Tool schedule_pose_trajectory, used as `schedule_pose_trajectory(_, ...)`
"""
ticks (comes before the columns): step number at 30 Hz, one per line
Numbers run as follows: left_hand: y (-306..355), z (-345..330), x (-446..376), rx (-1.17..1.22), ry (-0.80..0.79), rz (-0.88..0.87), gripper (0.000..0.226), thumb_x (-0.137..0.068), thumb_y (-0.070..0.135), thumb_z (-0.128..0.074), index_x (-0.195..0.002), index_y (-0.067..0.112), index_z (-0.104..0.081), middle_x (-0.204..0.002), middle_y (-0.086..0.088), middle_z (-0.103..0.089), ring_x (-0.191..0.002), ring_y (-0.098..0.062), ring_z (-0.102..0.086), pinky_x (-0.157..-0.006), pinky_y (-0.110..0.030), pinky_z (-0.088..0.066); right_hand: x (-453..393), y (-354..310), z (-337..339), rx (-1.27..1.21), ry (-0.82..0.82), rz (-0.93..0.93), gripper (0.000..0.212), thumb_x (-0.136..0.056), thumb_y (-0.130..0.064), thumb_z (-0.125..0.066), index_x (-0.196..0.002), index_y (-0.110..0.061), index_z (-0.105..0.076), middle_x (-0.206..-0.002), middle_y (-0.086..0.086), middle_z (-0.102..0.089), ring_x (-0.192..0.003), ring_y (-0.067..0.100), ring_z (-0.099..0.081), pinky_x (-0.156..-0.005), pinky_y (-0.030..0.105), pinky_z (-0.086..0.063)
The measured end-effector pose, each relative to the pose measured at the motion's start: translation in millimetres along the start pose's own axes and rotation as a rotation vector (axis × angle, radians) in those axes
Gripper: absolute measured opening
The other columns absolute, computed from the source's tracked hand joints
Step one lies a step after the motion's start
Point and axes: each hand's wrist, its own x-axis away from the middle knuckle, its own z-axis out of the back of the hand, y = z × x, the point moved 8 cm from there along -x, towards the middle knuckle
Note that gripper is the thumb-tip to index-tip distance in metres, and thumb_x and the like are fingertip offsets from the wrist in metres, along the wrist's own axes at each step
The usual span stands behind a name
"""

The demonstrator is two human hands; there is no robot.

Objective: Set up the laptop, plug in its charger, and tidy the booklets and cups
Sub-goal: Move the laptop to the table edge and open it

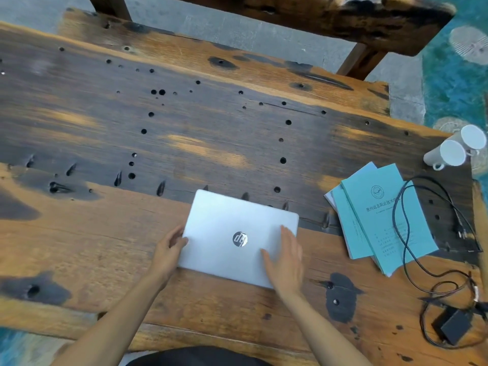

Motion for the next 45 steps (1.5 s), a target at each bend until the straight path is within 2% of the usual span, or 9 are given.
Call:
schedule_pose_trajectory(3,-20.1,5.6,12.3,0.215,0.018,0.064,0.042,-0.106,0.025,-0.045,-0.146,0.013,-0.048,-0.142,-0.004,-0.055,-0.128,-0.021,-0.052,-0.108,-0.04,-0.042,14.1,-34.8,-30.3,0.139,-0.212,0.373,0.082,-0.093,-0.046,-0.064,-0.16,-0.031,-0.02,-0.17,-0.004,-0.012,-0.156,0.02,-0.011,-0.124,0.036,-0.018)
schedule_pose_trajectory(9,-45.6,6.4,20.6,0.511,0.063,0.113,0.053,-0.109,0.036,-0.027,-0.145,0.001,-0.045,-0.146,-0.014,-0.053,-0.136,-0.027,-0.048,-0.117,-0.043,-0.033,30.9,-58.2,-87.7,0.513,-0.447,0.702,0.118,-0.074,-0.06,-0.077,-0.159,-0.043,0.002,-0.169,-0.007,0.015,-0.157,0.027,0.007,-0.125,0.056,-0.007)
schedule_pose_trajectory(18,-48.6,6.7,22.6,0.445,-0.047,0.081,0.053,-0.108,0.041,-0.023,-0.145,0.01,-0.045,-0.142,-0.003,-0.054,-0.129,-0.013,-0.05,-0.109,-0.029,-0.033,13.0,-75.7,-92.4,0.651,-0.487,0.705,0.118,-0.063,-0.064,-0.073,-0.152,-0.059,0.004,-0.169,-0.007,0.019,-0.155,0.033,-0.002,-0.112,0.068,-0.017)
schedule_pose_trajectory(25,-48.8,3.6,25.4,0.453,-0.123,0.044,0.045,-0.109,0.021,-0.023,-0.148,0.008,-0.04,-0.146,-0.003,-0.05,-0.136,-0.015,-0.044,-0.11,-0.027,-0.034,30.4,-80.5,-77.3,0.553,-0.478,0.713,0.101,-0.072,-0.054,-0.062,-0.153,-0.058,-0.003,-0.169,-0.016,0.01,-0.153,0.028,-0.015,-0.109,0.071,-0.024)
schedule_pose_trajectory(28,-45.8,2.7,29.5,0.402,-0.205,-0.023,0.059,-0.086,0.016,-0.041,-0.144,0.009,-0.043,-0.142,0.0,-0.053,-0.136,-0.015,-0.045,-0.104,-0.021,-0.04,33.6,-79.9,-66.9,0.448,-0.481,0.685,0.094,-0.073,-0.05,-0.062,-0.153,-0.057,-0.013,-0.169,-0.017,0.006,-0.154,0.025,-0.016,-0.112,0.074,-0.021)
schedule_pose_trajectory(32,-45.0,-0.3,37.7,0.123,-0.346,-0.119,0.086,-0.057,0.011,-0.042,-0.143,0.011,-0.046,-0.143,0.003,-0.054,-0.136,-0.014,-0.044,-0.101,-0.015,-0.041,32.2,-92.6,-43.6,0.215,-0.461,0.687,0.087,-0.068,-0.047,-0.072,-0.147,-0.056,-0.037,-0.168,-0.02,-0.002,-0.148,0.02,-0.029,-0.109,0.075,-0.025)
schedule_pose_trajectory(36,-45.8,-7.8,40.9,-0.563,-0.408,-0.293,0.085,-0.075,0.025,-0.043,-0.158,0.033,-0.025,-0.169,0.002,-0.014,-0.155,-0.02,-0.013,-0.124,-0.043,-0.02,28.0,-108.2,-15.1,0.023,-0.391,0.735,0.077,-0.063,-0.041,-0.08,-0.137,-0.045,-0.058,-0.167,-0.014,-0.016,-0.128,0.014,-0.047,-0.103,0.061,-0.043)
schedule_pose_trajectory(39,-53.4,-21.4,44.0,-1.245,-0.376,-0.429,0.074,-0.09,0.058,-0.023,-0.156,0.047,0.01,-0.161,-0.012,0.028,-0.152,-0.033,0.022,-0.126,-0.05,0.0,18.5,-115.2,9.7,-0.083,-0.349,0.708,0.068,-0.059,-0.031,-0.079,-0.126,-0.038,-0.069,-0.164,-0.014,-0.026,-0.119,0.01,-0.053,-0.099,0.038,-0.049)
schedule_pose_trajectory(45,-41.3,-30.7,57.1,-1.695,-0.366,-0.523,0.083,-0.09,0.075,-0.02,-0.15,0.043,0.029,-0.15,-0.03,0.04,-0.142,-0.042,0.038,-0.121,-0.055,0.012,6.0,-129.3,54.8,-0.129,-0.234,0.668,0.051,-0.065,-0.027,-0.083,-0.115,-0.036,-0.076,-0.148,-0.016,-0.048,-0.114,0.009,-0.057,-0.096,0.034,-0.05)
